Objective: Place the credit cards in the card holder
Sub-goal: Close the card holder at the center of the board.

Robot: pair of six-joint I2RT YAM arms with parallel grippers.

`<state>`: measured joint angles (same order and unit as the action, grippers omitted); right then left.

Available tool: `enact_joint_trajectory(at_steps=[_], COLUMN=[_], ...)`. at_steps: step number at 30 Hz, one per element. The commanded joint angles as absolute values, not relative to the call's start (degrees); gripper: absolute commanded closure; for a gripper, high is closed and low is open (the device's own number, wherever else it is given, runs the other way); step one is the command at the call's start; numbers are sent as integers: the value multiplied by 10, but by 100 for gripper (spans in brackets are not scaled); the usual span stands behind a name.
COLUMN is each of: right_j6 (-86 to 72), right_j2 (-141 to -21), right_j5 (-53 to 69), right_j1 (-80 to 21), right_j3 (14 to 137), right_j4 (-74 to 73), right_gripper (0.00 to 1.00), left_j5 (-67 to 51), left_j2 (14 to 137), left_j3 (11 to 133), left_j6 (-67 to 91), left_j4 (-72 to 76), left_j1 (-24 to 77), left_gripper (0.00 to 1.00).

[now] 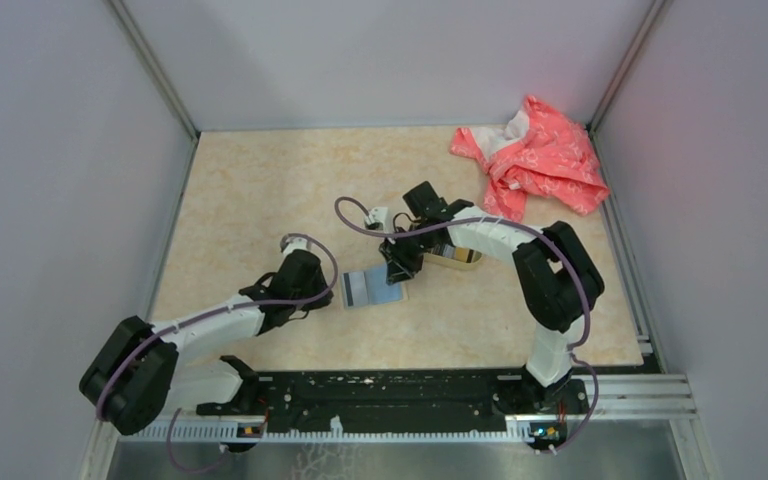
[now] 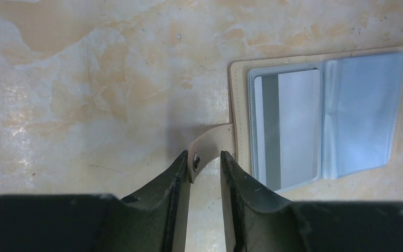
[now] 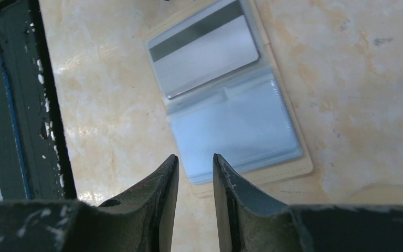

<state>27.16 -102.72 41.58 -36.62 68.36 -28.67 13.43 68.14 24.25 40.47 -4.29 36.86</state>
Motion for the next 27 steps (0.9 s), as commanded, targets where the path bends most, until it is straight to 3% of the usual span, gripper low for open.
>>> enact_joint_trajectory(at_steps=[1, 2, 5, 11, 17, 19, 22, 27], right_j6=[256, 260, 270, 302, 324, 323, 305, 260], right_j2=[-1039, -1042, -1045, -1019, -894, -846, -796, -816], right_j5=[396, 385, 365, 359, 349, 349, 358, 435], right_j1=[-344, -343, -340, -336, -323, -318, -315, -314], right_j3=[729, 737, 749, 760, 715, 685, 633, 599], right_j4=[-303, -315, -336, -357, -277, -231, -175, -200], right_gripper=[69, 69, 67, 66, 63, 47, 4, 2], left_j5=[142, 145, 143, 118, 108, 103, 92, 74], left_j2=[693, 695, 698, 666, 627, 622, 620, 606], left_j3=[252, 252, 250, 234, 215, 212, 207, 192], left_j6=[401, 398, 392, 386, 375, 372, 369, 365], left_j4=[-20, -19, -12, -8, -7, -7, -4, 30], left_j1=[365, 365, 365, 365, 365, 365, 365, 365], left_gripper=[70, 75, 100, 100, 100, 100, 100, 100])
